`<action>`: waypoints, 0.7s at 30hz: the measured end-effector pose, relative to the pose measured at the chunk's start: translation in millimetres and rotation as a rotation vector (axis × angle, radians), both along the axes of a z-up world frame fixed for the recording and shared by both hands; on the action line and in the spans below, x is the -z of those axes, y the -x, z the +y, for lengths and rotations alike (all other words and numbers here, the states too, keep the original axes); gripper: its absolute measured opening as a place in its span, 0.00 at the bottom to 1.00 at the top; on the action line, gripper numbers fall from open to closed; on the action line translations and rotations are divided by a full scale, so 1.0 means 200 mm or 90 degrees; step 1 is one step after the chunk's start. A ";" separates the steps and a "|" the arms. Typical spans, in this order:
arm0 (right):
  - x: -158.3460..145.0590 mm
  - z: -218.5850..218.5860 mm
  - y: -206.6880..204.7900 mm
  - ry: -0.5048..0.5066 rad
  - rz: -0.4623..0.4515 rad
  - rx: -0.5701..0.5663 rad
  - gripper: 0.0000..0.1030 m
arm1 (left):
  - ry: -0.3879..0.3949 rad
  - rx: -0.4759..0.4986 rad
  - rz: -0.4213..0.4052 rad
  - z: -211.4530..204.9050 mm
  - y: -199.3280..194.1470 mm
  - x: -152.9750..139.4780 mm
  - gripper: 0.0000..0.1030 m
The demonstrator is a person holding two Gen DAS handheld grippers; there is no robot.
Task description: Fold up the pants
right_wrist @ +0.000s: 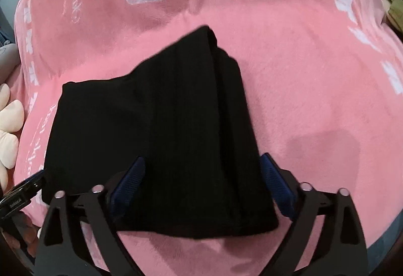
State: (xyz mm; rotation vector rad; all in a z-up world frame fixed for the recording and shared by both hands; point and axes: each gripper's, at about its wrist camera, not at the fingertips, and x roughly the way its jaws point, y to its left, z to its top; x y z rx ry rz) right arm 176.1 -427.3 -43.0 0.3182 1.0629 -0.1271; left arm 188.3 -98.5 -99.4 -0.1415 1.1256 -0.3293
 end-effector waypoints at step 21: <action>0.09 0.43 0.34 -0.101 0.041 -0.113 0.72 | -0.008 -0.025 0.052 0.45 0.19 -0.05 0.54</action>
